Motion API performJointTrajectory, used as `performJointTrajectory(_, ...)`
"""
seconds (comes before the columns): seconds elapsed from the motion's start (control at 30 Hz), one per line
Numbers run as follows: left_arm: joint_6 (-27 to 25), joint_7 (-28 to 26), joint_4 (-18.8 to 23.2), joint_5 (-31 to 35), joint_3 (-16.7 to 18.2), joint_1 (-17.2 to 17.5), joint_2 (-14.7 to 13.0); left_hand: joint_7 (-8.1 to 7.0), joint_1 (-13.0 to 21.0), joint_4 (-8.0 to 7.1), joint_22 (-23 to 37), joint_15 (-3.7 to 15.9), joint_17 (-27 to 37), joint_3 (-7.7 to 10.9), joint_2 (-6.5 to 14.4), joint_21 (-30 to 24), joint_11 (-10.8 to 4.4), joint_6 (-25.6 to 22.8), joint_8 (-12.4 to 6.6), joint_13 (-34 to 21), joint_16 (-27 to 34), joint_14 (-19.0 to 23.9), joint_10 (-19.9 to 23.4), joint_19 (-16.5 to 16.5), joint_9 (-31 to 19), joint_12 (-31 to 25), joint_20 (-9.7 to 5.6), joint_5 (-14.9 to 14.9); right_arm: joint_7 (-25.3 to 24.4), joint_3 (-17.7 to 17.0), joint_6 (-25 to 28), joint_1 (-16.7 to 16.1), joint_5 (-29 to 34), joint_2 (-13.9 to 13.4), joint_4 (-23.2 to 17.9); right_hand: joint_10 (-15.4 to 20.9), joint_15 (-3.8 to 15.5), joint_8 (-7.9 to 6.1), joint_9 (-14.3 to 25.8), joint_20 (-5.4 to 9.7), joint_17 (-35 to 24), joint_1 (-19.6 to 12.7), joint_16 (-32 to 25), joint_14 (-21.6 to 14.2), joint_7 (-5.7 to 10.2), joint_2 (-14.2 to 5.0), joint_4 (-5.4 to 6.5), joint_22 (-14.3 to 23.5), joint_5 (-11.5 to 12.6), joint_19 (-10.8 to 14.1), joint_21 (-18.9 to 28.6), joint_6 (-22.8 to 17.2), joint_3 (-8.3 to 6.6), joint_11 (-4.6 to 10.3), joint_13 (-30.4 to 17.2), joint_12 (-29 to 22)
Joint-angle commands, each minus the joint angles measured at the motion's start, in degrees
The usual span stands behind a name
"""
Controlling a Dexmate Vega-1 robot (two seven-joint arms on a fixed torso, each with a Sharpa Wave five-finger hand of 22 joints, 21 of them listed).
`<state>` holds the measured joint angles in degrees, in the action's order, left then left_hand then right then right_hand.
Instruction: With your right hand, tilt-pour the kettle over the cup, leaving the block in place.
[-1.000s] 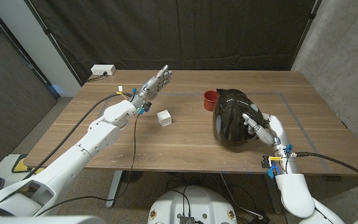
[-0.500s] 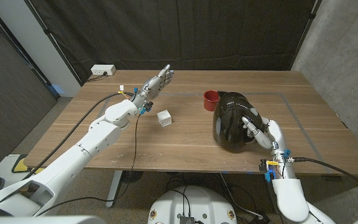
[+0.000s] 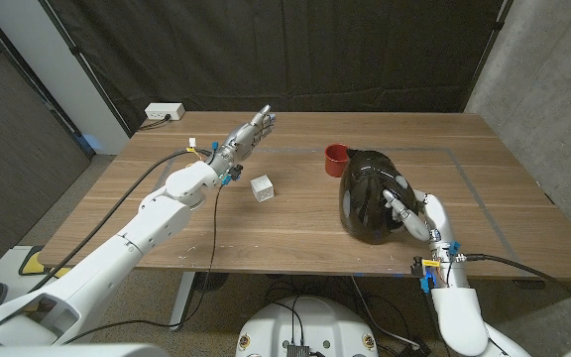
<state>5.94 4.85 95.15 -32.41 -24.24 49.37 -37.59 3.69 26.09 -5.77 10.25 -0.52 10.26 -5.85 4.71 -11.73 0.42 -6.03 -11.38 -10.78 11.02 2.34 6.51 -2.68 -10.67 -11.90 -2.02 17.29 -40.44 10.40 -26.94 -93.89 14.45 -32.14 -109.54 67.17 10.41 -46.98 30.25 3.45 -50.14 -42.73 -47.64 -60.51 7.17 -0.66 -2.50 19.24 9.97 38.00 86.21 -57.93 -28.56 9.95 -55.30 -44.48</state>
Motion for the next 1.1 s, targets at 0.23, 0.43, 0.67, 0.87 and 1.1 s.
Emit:
performJointTrajectory(0.23, -0.2, 0.5, 0.3, -0.1, 0.1, 0.2, -0.7, -0.17, 0.3, -0.13, 0.1, 0.03, 0.3, -0.41, 0.3, 0.2, -0.32, -0.3, -0.08, -0.2, -0.2, 0.1, 0.3, -0.6, -0.1, 0.2, 0.2, 0.0, -2.6, 2.0, 4.2, -0.6, 1.7, -0.6, -0.4, -0.2, 1.7, 0.99, -0.9, 9.12, 0.4, 9.4, 1.0, 0.8, 0.42, -8.81, 0.65, -0.6, 0.3, -1.2, -0.9, 0.2, -0.4, -0.07, 0.6, 1.0)
performJointTrajectory(0.43, -0.4, 0.8, 0.1, -0.1, -0.1, -0.1, -0.7, -0.09, 0.4, -0.14, 0.1, 0.01, 0.3, -0.47, 0.3, 0.2, -0.33, -0.3, -0.09, -0.2, -0.2, 0.1, 0.3, -0.6, -0.2, 0.2, 0.25, 0.0, -4.0, 2.8, 4.9, -0.9, 1.8, -0.4, -0.6, 0.0, 1.85, 1.67, -2.7, 9.14, 1.7, 8.2, 1.1, 0.6, 0.23, -7.33, -1.38, -1.5, 0.1, -0.8, -1.0, -0.4, 0.27, -0.29, 1.9, 1.8)
performJointTrajectory(0.67, -0.4, 1.3, -0.5, -0.2, -0.2, -0.6, -0.5, -0.22, 0.4, -0.14, 0.1, 0.01, 0.3, -0.55, 0.3, 0.2, -0.21, -0.3, -0.08, -0.2, -0.2, 0.1, 0.3, -0.7, -0.2, 0.2, 0.36, 0.0, -3.9, 3.2, 6.3, -1.3, 1.5, -1.2, -1.4, -0.1, 1.6, 2.81, -4.2, 9.01, 3.5, 7.1, 1.0, 1.1, -0.38, -1.09, -5.07, -2.5, -0.3, -0.2, -0.9, 0.3, 3.78, -0.91, 3.2, 2.6)
performJointTrajectory(0.87, -0.2, 1.9, -1.3, -0.3, -0.5, -1.2, -0.1, -0.27, 0.4, -0.14, 0.1, 0.03, 0.3, -0.62, 0.4, 0.2, -0.34, -0.3, -0.09, -0.2, -0.2, 0.1, 0.3, -0.7, -0.2, 0.2, 0.44, 0.0, -3.3, 3.5, 8.1, -1.6, 0.6, -1.9, -2.2, -0.6, 1.86, 3.72, -4.6, 9.06, 3.7, 10.5, 2.3, 2.0, -0.69, 1.85, -4.03, -3.5, 0.1, -0.9, -1.7, 1.7, 5.97, -1.54, 3.9, 3.2)
performJointTrajectory(1.1, -0.3, 2.4, -2.2, -0.5, -0.8, -1.5, 0.3, -0.31, 0.5, -0.14, 0.1, 0.05, 0.3, -0.69, 0.4, 0.2, -0.25, -0.4, -0.12, -0.2, -0.2, 0.1, 0.2, -0.8, -0.2, 0.2, 0.51, 0.0, -2.4, 4.1, 12.1, -2.0, -0.3, -2.7, -3.3, -1.8, 2.06, 5.36, -5.9, 9.08, 6.9, 12.8, 5.8, 2.6, -0.83, 2.92, -3.23, -5.4, 0.9, -2.2, -3.8, 3.1, 6.66, -1.6, 6.3, 5.0)
